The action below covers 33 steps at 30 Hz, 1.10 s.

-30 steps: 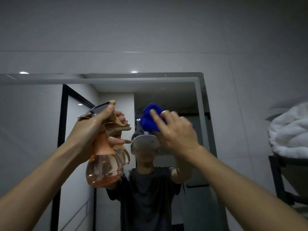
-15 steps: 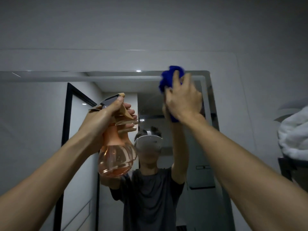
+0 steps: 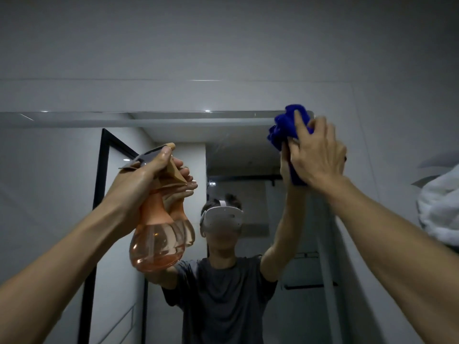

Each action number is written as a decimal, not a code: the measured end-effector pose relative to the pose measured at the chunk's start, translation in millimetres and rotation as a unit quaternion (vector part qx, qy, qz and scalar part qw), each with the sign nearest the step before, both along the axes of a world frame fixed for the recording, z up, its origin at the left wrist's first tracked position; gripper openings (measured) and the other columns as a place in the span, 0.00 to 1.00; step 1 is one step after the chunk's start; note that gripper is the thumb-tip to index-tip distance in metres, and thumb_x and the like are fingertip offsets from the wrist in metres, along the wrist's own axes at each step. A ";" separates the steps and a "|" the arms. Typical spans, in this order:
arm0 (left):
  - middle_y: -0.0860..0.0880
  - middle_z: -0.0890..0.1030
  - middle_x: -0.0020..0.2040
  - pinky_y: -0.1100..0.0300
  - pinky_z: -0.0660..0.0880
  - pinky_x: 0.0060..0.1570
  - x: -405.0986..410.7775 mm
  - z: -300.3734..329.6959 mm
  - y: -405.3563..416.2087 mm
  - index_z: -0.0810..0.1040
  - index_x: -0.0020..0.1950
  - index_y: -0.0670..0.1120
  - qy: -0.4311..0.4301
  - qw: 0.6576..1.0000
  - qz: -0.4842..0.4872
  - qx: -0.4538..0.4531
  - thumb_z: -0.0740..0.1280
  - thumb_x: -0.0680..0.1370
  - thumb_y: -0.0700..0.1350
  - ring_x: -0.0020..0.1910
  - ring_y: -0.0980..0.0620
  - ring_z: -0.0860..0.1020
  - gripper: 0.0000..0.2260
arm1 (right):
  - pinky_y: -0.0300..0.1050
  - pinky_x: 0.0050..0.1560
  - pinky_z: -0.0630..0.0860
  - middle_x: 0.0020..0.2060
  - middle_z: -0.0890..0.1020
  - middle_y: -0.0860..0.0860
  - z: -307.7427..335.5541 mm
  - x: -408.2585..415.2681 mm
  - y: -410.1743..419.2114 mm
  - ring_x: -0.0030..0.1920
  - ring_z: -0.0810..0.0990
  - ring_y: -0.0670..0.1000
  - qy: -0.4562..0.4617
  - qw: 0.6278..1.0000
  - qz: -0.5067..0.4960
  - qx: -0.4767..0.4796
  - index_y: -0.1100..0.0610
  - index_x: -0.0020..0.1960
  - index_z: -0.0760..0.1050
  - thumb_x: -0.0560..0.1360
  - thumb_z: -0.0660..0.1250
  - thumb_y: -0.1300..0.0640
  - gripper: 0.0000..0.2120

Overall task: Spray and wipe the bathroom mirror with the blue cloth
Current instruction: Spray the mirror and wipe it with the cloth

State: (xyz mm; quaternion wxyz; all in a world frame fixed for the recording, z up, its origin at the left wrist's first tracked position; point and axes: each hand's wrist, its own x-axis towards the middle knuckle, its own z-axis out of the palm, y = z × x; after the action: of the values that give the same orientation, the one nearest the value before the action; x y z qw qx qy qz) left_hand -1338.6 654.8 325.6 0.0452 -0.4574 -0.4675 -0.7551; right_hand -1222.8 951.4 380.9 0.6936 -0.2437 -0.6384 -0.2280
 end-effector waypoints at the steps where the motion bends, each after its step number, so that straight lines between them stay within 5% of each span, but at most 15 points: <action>1: 0.41 0.86 0.49 0.58 0.83 0.40 -0.5 -1.1 -0.3 0.80 0.55 0.40 0.000 1.000 0.000 -0.003 0.66 0.79 0.53 0.49 0.46 0.86 0.16 | 0.50 0.40 0.66 0.57 0.69 0.60 11.7 -0.5 -2.5 0.51 0.71 0.60 0.022 0.999 0.008 -0.039 0.51 0.76 0.58 0.79 0.58 0.45 0.27; 5: 0.43 0.86 0.47 0.59 0.82 0.37 -1.2 -1.8 -6.0 0.80 0.54 0.40 0.008 1.000 0.006 -0.009 0.65 0.79 0.53 0.45 0.47 0.86 0.16 | 0.54 0.47 0.69 0.65 0.66 0.59 45.4 -26.9 -39.9 0.58 0.70 0.61 0.050 0.993 0.056 -0.095 0.50 0.76 0.56 0.80 0.55 0.43 0.27; 12: 0.43 0.86 0.50 0.54 0.84 0.46 -9.4 6.1 -32.2 0.79 0.58 0.40 0.049 0.997 0.057 -0.022 0.64 0.79 0.55 0.50 0.46 0.85 0.19 | 0.45 0.41 0.67 0.59 0.72 0.55 -23.6 -80.4 -112.0 0.49 0.73 0.54 -0.123 0.980 0.073 0.138 0.53 0.76 0.61 0.79 0.56 0.42 0.29; 18: 0.44 0.87 0.47 0.54 0.84 0.46 -11.3 -3.4 -34.8 0.81 0.54 0.42 0.026 0.998 0.042 -0.024 0.64 0.79 0.54 0.47 0.48 0.86 0.16 | 0.49 0.38 0.70 0.52 0.76 0.55 -97.5 -61.2 -69.6 0.46 0.73 0.54 -0.181 0.949 0.042 0.254 0.56 0.75 0.65 0.77 0.63 0.44 0.30; 24: 0.46 0.87 0.46 0.63 0.82 0.36 -12.6 -11.8 -31.3 0.81 0.53 0.42 0.017 0.998 0.026 -0.046 0.65 0.78 0.53 0.44 0.51 0.86 0.16 | 0.46 0.35 0.70 0.52 0.73 0.59 -60.3 -21.8 -14.9 0.44 0.73 0.56 -0.024 0.998 0.017 0.049 0.55 0.76 0.62 0.79 0.55 0.43 0.29; 28: 0.46 0.87 0.45 0.63 0.81 0.35 -17.5 -19.7 -35.7 0.81 0.53 0.43 0.020 0.998 0.035 -0.041 0.65 0.76 0.54 0.44 0.51 0.86 0.16 | 0.55 0.43 0.75 0.58 0.70 0.61 -14.0 -12.8 -10.4 0.53 0.73 0.61 0.078 0.991 0.031 -0.102 0.56 0.76 0.58 0.81 0.57 0.46 0.28; 33: 0.45 0.87 0.45 0.63 0.81 0.35 -19.7 -24.8 -42.1 0.81 0.53 0.40 0.012 0.998 0.055 -0.034 0.66 0.76 0.54 0.45 0.50 0.86 0.18 | 0.52 0.46 0.72 0.64 0.69 0.60 5.4 -35.5 -58.4 0.58 0.72 0.60 0.025 0.997 0.059 -0.047 0.56 0.77 0.57 0.80 0.57 0.45 0.29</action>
State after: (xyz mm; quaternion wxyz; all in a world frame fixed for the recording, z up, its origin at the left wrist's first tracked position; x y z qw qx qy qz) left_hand -1358.3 612.7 300.8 0.0768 -0.4416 -0.5163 -0.7298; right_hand -1258.3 892.9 386.3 0.7092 -0.2432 -0.6444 -0.1502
